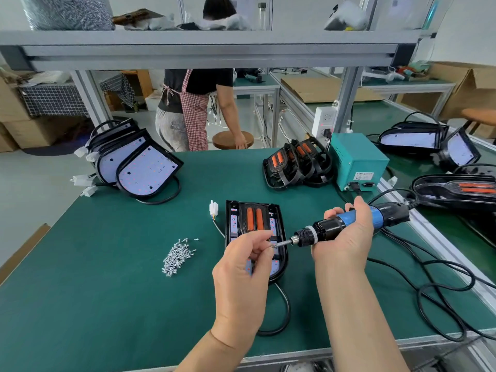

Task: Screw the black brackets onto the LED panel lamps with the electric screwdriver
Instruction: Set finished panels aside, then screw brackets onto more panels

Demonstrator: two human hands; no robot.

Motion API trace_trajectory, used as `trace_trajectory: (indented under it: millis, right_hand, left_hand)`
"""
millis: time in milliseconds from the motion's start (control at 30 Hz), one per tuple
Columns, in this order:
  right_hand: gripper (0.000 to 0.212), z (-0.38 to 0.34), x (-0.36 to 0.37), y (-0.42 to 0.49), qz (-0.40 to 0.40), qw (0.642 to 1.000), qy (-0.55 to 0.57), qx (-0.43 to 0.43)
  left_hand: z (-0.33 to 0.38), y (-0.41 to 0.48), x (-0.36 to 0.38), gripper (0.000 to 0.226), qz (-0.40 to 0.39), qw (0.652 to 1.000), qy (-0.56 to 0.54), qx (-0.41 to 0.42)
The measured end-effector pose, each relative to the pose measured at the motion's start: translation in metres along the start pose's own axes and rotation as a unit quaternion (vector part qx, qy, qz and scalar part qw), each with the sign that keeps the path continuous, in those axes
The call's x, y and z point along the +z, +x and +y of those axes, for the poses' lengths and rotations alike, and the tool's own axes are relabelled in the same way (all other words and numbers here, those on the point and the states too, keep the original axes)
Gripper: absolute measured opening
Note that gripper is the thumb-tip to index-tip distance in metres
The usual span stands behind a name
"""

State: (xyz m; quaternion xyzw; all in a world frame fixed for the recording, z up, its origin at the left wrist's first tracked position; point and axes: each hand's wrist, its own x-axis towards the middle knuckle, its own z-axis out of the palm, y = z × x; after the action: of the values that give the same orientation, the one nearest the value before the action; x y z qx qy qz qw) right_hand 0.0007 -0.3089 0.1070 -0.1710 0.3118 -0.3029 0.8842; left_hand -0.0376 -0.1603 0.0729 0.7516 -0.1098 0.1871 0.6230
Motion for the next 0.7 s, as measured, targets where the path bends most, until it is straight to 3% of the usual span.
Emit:
trace_trajectory:
  millis: [300, 467, 533, 600, 700]
  right_hand:
    - [0.021, -0.002, -0.001, 0.007, 0.009, 1.000, 0.029, -0.008]
    - [0.023, -0.006, 0.000, 0.015, -0.005, 0.999, 0.006, -0.040]
    - [0.026, -0.007, 0.002, 0.018, -0.021, 0.996, -0.020, -0.082]
    - [0.025, -0.006, 0.006, 0.020, -0.049, 0.987, -0.063, -0.138]
    - [0.021, -0.002, 0.015, 0.019, -0.103, 0.966, -0.104, -0.211]
  left_hand:
    - [-0.006, 0.004, 0.000, 0.044, -0.037, 0.998, -0.044, -0.034]
    - [-0.019, 0.021, -0.015, 0.044, 0.010, 0.996, 0.085, -0.019]
    - [-0.026, 0.039, -0.021, 0.054, -0.002, 0.985, 0.137, -0.105]
    - [-0.032, 0.057, -0.021, 0.078, -0.076, 0.960, 0.165, -0.212]
    - [-0.037, 0.070, -0.015, 0.098, -0.171, 0.932, 0.173, -0.268]
